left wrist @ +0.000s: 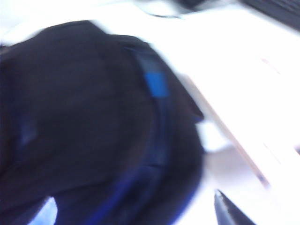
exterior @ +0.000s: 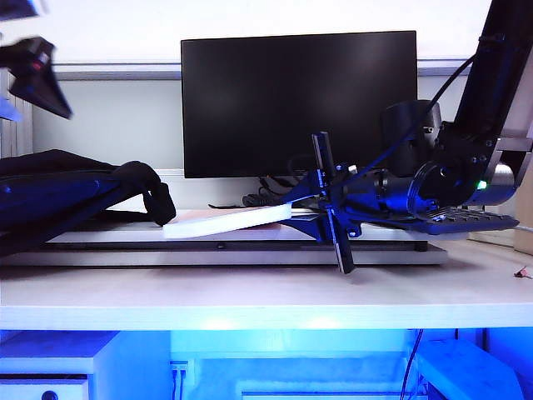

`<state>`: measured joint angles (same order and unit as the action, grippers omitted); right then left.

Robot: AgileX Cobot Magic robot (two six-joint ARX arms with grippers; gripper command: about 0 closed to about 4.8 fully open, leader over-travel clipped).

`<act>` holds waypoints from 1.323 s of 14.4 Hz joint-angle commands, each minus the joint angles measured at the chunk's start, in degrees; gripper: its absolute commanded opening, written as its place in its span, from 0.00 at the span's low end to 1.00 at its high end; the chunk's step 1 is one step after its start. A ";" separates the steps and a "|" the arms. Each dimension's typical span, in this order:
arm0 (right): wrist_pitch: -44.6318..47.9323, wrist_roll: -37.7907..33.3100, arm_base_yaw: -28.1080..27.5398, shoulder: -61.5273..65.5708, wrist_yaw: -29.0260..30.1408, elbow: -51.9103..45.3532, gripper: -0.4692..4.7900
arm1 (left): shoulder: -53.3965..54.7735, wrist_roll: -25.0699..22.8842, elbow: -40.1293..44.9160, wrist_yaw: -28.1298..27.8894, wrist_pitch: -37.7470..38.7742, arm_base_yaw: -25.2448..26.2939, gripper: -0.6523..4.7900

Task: Pick up the book on the desk and put it into the open backpack.

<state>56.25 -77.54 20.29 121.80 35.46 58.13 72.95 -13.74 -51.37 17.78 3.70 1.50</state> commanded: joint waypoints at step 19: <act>5.53 -0.46 0.17 -0.37 2.19 0.22 0.08 | 10.03 -11.34 -1.42 -13.53 -1.07 -2.01 1.00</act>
<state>58.67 -78.15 20.29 121.86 37.26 58.04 82.94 -24.84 -52.62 3.05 2.02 -0.25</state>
